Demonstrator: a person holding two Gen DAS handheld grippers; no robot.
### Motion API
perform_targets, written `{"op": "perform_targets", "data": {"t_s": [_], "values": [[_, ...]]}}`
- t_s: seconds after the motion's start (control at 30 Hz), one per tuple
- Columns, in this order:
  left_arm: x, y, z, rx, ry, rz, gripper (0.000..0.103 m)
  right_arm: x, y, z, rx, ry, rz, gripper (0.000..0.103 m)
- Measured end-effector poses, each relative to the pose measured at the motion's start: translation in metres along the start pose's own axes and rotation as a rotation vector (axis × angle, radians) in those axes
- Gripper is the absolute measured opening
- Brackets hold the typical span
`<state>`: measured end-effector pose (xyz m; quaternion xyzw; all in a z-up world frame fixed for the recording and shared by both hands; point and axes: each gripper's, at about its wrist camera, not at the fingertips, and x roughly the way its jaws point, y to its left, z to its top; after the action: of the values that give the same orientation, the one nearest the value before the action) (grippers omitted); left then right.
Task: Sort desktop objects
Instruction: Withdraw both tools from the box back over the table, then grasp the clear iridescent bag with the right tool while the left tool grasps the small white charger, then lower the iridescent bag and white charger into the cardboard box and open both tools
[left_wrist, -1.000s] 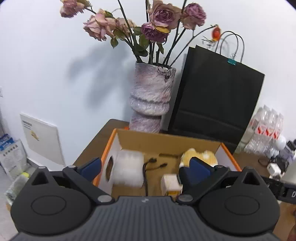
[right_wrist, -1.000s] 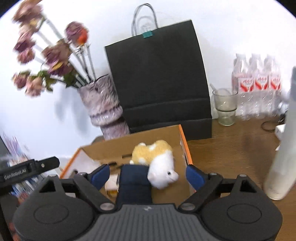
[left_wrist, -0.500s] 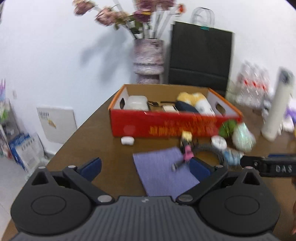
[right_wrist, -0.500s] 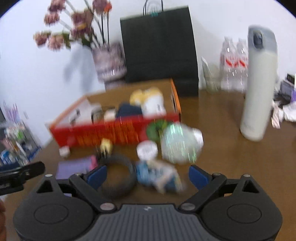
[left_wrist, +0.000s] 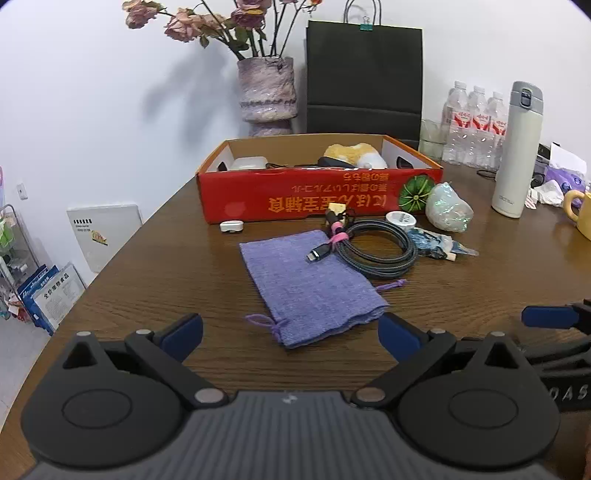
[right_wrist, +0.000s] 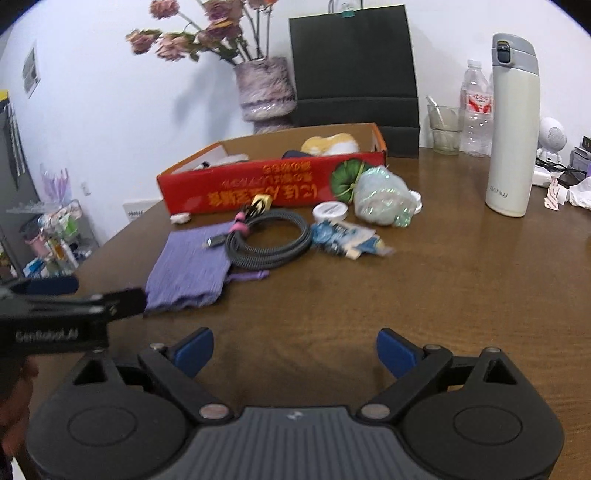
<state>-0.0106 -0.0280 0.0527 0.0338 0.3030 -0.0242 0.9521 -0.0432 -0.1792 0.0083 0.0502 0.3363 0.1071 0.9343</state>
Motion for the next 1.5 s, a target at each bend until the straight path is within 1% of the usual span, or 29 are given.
{"op": "perform_targets", "data": {"t_s": [0.13,0.23,0.3,0.4,0.47,0.5,0.53,0.57,0.6,0.67,0.7,0.73,0.8,0.83,0.9,0.97,1.0,1.03,1.07,1.1,1.17,1.2,1.27,1.3,1.33,1.4,1.5], "values": [[0.001,0.001,0.002,0.001,-0.011,0.003,0.103,-0.002,-0.001,0.0,0.009,-0.001,-0.001,0.095],[0.013,0.012,0.004,-0.026,0.002,0.049,0.103,-0.002,-0.007,0.005,0.021,-0.018,-0.012,0.095],[0.02,0.021,0.007,-0.046,0.004,0.066,0.103,0.0,-0.012,0.007,0.035,-0.016,-0.018,0.095],[0.03,0.035,0.02,-0.032,-0.038,0.059,0.096,0.006,-0.02,0.012,0.044,-0.012,-0.029,0.095],[0.046,0.043,0.032,-0.011,-0.07,0.037,0.093,0.01,-0.026,0.022,0.046,-0.026,-0.041,0.095],[0.059,0.047,0.04,0.002,-0.053,0.054,0.086,0.013,-0.029,0.027,0.051,-0.032,-0.046,0.095],[0.072,0.05,0.047,0.013,-0.027,0.072,0.078,0.016,-0.033,0.034,0.065,-0.037,-0.053,0.095],[0.082,0.054,0.053,0.017,-0.015,0.066,0.075,0.024,-0.041,0.047,0.088,-0.049,-0.054,0.095],[0.093,0.058,0.06,0.016,-0.005,0.048,0.071,0.024,-0.041,0.047,0.088,-0.049,-0.054,0.095],[0.111,0.063,0.07,0.014,0.011,0.019,0.071,0.033,-0.045,0.059,0.088,-0.066,-0.055,0.094],[0.121,0.065,0.074,0.014,0.017,0.007,0.072,0.044,-0.051,0.073,0.082,-0.09,-0.075,0.093],[0.129,0.067,0.077,0.013,0.026,0.006,0.071,0.044,-0.051,0.073,0.082,-0.09,-0.075,0.093],[0.143,0.069,0.08,0.011,0.034,-0.005,0.071,0.058,-0.058,0.089,0.091,-0.115,-0.102,0.091],[0.148,0.07,0.08,0.008,0.032,-0.008,0.068,0.066,-0.062,0.096,0.097,-0.122,-0.114,0.09],[0.155,0.072,0.079,-0.004,0.031,-0.019,0.066,0.082,-0.068,0.109,0.096,-0.131,-0.135,0.087],[0.162,0.073,0.076,-0.021,0.034,-0.004,0.064,0.097,-0.073,0.115,0.095,-0.117,-0.145,0.084],[0.166,0.072,0.076,-0.02,0.034,0.005,0.059,0.105,-0.075,0.116,0.102,-0.106,-0.144,0.074],[0.169,0.071,0.076,-0.016,0.036,0.006,0.047,0.112,-0.078,0.116,0.112,-0.091,-0.141,0.066],[0.173,0.069,0.075,-0.011,0.04,0.001,0.038,0.118,-0.081,0.115,0.124,-0.079,-0.135,0.043],[0.174,0.069,0.074,-0.016,0.033,-0.008,0.028,0.123,-0.084,0.114,0.143,-0.063,-0.132,0.042],[0.172,0.07,0.072,-0.029,0.027,-0.037,0.028,0.121,-0.085,0.111,0.156,-0.081,-0.122,0.039],[0.17,0.07,0.071,-0.032,0.027,-0.036,0.027,0.118,-0.084,0.11,0.156,-0.093,-0.115,0.038],[0.161,0.067,0.069,0.003,0.017,0.007,0.027,0.108,-0.082,0.108,0.166,-0.129,-0.092,0.037],[0.151,0.065,0.068,0.012,-0.01,0.02,0.027,0.1,-0.081,0.107,0.165,-0.15,-0.076,0.037],[0.143,0.065,0.069,0.012,-0.031,0.017,0.027,0.092,-0.078,0.107,0.16,-0.176,-0.059,0.037],[0.123,0.065,0.075,0.001,-0.072,-0.01,0.027,0.074,-0.072,0.11,0.137,-0.229,-0.044,0.037],[0.099,0.068,0.097,-0.016,-0.149,-0.051,0.027,0.051,-0.059,0.124,0.075,-0.299,-0.039,0.037]]}}
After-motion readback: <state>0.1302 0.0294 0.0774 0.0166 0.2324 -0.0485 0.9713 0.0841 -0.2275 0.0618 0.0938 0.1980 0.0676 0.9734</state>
